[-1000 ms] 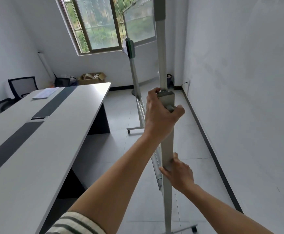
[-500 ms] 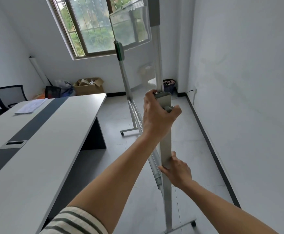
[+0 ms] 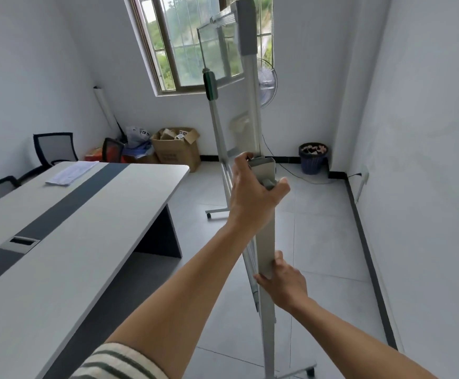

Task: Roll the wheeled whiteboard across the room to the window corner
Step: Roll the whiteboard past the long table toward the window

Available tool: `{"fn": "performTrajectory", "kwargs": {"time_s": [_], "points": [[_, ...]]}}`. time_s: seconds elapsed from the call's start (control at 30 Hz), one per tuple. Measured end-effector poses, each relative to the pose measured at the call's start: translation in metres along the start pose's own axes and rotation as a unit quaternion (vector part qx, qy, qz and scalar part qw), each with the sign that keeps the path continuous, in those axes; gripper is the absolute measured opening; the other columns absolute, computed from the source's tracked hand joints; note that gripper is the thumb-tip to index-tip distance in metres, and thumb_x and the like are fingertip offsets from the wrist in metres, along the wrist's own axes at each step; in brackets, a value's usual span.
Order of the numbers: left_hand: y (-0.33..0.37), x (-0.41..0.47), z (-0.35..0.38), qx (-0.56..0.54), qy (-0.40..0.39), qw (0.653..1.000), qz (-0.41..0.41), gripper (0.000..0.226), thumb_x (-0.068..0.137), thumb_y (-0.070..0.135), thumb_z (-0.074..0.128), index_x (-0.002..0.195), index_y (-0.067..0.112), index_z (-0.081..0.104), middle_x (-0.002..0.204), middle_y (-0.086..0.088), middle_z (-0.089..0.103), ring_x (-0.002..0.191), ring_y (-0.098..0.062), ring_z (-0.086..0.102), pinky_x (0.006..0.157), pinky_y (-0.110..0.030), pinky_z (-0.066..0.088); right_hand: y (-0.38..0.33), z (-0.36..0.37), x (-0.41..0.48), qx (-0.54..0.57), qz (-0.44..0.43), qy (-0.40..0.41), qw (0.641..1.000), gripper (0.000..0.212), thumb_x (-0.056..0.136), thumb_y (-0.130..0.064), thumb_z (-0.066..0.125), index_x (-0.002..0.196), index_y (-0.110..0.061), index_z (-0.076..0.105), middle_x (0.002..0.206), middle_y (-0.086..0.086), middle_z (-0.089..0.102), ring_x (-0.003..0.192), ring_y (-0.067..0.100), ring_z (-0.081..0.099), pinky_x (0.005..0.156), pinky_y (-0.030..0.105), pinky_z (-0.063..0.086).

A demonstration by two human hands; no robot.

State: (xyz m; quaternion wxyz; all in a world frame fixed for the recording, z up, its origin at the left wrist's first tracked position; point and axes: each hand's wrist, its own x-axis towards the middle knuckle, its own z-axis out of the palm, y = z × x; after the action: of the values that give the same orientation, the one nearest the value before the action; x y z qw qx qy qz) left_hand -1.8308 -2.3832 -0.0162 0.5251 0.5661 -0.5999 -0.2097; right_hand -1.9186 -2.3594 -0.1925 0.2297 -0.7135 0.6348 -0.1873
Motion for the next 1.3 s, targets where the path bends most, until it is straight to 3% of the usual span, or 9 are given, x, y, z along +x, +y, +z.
{"fn": "performTrajectory", "kwargs": {"time_s": [0.13, 0.37, 0.53, 0.7, 0.9, 1.13, 1.3], "points": [[-0.016, 0.063, 0.035, 0.016, 0.02, 1.0, 0.001, 0.057, 0.067, 0.046, 0.067, 0.11, 0.038, 0.03, 0.108, -0.011, 0.058, 0.088, -0.026, 0.063, 0.077, -0.042, 0.058, 0.016, -0.012, 0.073, 0.0, -0.016, -0.009, 1.0, 0.055, 0.08, -0.051, 0.059, 0.116, -0.018, 0.035, 0.106, 0.006, 0.068, 0.086, 0.035, 0.066, 0.074, 0.043, 0.057], [-0.047, 0.188, 0.103, 0.053, 0.045, 0.997, 0.029, 0.065, 0.071, 0.05, 0.07, 0.117, 0.02, 0.034, 0.109, -0.008, 0.058, 0.09, -0.023, 0.062, 0.073, -0.034, 0.053, 0.052, -0.035, 0.218, -0.011, -0.025, -0.019, 0.999, 0.055, 0.078, -0.052, 0.057, 0.115, -0.017, 0.036, 0.099, 0.007, 0.069, 0.086, 0.036, 0.064, 0.073, 0.042, 0.055], [-0.063, 0.279, 0.152, 0.096, 0.017, 0.995, 0.038, 0.074, 0.074, 0.053, 0.072, 0.123, 0.013, 0.035, 0.116, -0.004, 0.051, 0.097, -0.019, 0.057, 0.074, -0.027, 0.046, 0.077, -0.06, 0.324, -0.019, -0.002, -0.04, 0.999, 0.062, 0.08, -0.049, 0.057, 0.126, -0.015, 0.034, 0.105, 0.008, 0.068, 0.093, 0.034, 0.062, 0.075, 0.039, 0.051], [-0.076, 0.374, 0.197, 0.11, -0.006, 0.993, 0.043, 0.081, 0.072, 0.056, 0.072, 0.127, 0.009, 0.035, 0.121, -0.008, 0.05, 0.105, -0.025, 0.058, 0.085, -0.041, 0.056, 0.097, -0.086, 0.431, -0.016, 0.014, -0.047, 0.999, 0.065, 0.082, -0.048, 0.057, 0.131, -0.015, 0.031, 0.109, 0.01, 0.067, 0.099, 0.035, 0.061, 0.074, 0.038, 0.046], [-0.108, 0.481, 0.252, 0.118, 0.016, 0.992, 0.045, 0.082, 0.07, 0.056, 0.073, 0.127, 0.009, 0.037, 0.123, -0.008, 0.048, 0.107, -0.026, 0.058, 0.086, -0.043, 0.055, 0.126, -0.101, 0.555, -0.003, -0.01, -0.055, 0.998, 0.055, 0.08, -0.049, 0.057, 0.119, -0.017, 0.035, 0.096, 0.008, 0.067, 0.083, 0.034, 0.059, 0.068, 0.039, 0.045], [-0.138, 0.61, 0.324, 0.121, 0.063, 0.991, 0.012, 0.078, 0.068, 0.054, 0.076, 0.123, 0.013, 0.037, 0.12, -0.007, 0.052, 0.102, -0.024, 0.06, 0.085, -0.042, 0.056, 0.164, -0.127, 0.719, -0.003, -0.071, -0.102, 0.992, 0.051, 0.08, -0.047, 0.058, 0.116, -0.018, 0.037, 0.099, 0.007, 0.067, 0.085, 0.032, 0.061, 0.068, 0.039, 0.048], [-0.153, 0.697, 0.347, 0.109, 0.029, 0.993, -0.033, 0.069, 0.07, 0.045, 0.075, 0.126, 0.022, 0.041, 0.117, -0.001, 0.054, 0.104, -0.018, 0.06, 0.094, -0.036, 0.052, 0.176, -0.147, 0.826, -0.01, -0.082, -0.128, 0.988, 0.054, 0.078, -0.045, 0.059, 0.119, -0.018, 0.037, 0.102, 0.009, 0.067, 0.091, 0.035, 0.061, 0.069, 0.039, 0.046]]}}
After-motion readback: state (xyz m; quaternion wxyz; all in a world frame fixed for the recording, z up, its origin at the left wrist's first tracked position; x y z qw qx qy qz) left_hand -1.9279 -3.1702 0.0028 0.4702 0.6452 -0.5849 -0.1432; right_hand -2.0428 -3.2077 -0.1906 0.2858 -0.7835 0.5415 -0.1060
